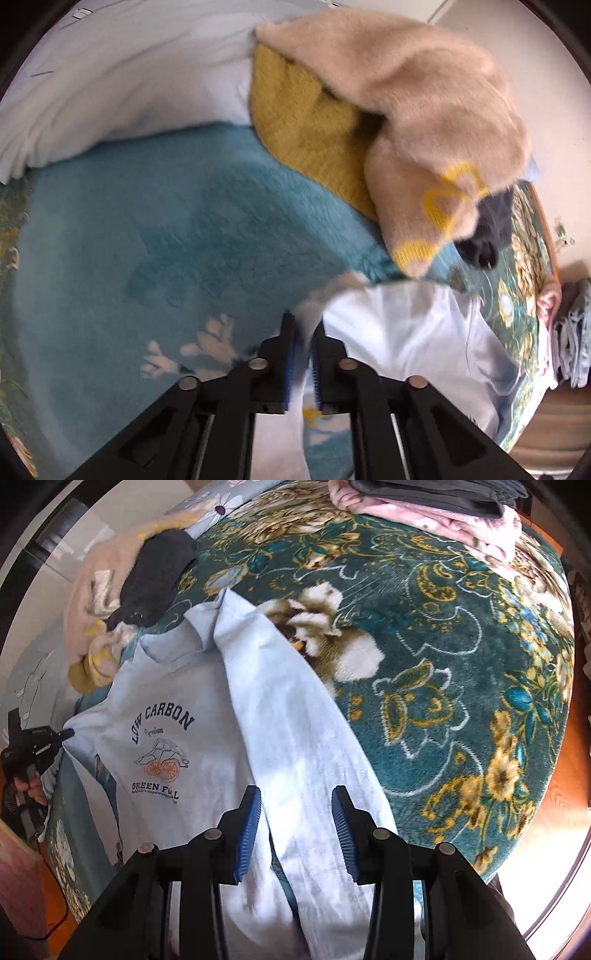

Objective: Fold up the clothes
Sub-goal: 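Release the shirt and smooth it flat with both grippers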

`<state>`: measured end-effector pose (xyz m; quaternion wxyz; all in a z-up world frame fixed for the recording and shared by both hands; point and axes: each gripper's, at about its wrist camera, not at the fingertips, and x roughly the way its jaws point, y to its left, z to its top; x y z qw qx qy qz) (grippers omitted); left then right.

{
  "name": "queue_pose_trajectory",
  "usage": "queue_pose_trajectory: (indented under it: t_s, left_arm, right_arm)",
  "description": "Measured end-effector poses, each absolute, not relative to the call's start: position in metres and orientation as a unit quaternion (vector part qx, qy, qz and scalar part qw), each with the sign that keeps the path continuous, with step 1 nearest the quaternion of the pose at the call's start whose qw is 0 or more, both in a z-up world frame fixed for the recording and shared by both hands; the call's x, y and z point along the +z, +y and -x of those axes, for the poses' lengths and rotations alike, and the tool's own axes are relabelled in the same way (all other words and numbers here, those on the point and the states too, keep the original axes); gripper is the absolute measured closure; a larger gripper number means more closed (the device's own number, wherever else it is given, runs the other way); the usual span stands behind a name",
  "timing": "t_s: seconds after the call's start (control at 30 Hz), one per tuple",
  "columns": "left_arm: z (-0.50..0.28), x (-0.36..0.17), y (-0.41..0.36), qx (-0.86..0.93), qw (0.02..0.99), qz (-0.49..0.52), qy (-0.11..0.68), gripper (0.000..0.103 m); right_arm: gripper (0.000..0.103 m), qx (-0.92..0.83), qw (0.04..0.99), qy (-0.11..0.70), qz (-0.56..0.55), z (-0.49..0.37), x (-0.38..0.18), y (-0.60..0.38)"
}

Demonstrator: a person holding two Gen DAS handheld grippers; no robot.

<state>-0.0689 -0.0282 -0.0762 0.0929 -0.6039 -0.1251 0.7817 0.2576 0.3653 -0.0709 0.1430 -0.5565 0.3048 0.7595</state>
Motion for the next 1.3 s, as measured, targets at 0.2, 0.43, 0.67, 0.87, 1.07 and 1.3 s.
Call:
queue_pose_trajectory:
  t_s: [0.2, 0.43, 0.67, 0.87, 1.07, 1.3]
  left_arm:
    - [0.004, -0.068, -0.024, 0.800, 0.104, 0.580, -0.108, 0.072]
    - [-0.024, -0.058, 0.017, 0.804, 0.148, 0.568, -0.093, 0.070]
    - [-0.027, -0.050, 0.056, 0.796, 0.185, 0.570, -0.087, 0.070]
    - [-0.029, -0.056, 0.058, 0.788, 0.184, 0.582, -0.080, 0.070]
    - [-0.023, -0.060, 0.060, 0.786, 0.178, 0.587, -0.074, 0.070]
    - [-0.012, -0.063, 0.072, 0.785, 0.177, 0.590, -0.064, 0.070]
  right_arm:
    - [0.062, 0.742, 0.136, 0.286, 0.591, -0.252, -0.096, 0.355]
    - [0.062, 0.737, 0.139, 0.291, 0.594, -0.243, -0.105, 0.352]
    - [0.097, 0.744, 0.154, 0.323, 0.565, -0.256, -0.103, 0.370]
    - [0.102, 0.765, 0.152, 0.321, 0.537, -0.259, -0.086, 0.393]
    - [0.102, 0.788, 0.210, 0.256, 0.519, -0.257, -0.052, 0.459]
    - [0.102, 0.793, 0.265, 0.202, 0.509, -0.228, -0.029, 0.532]
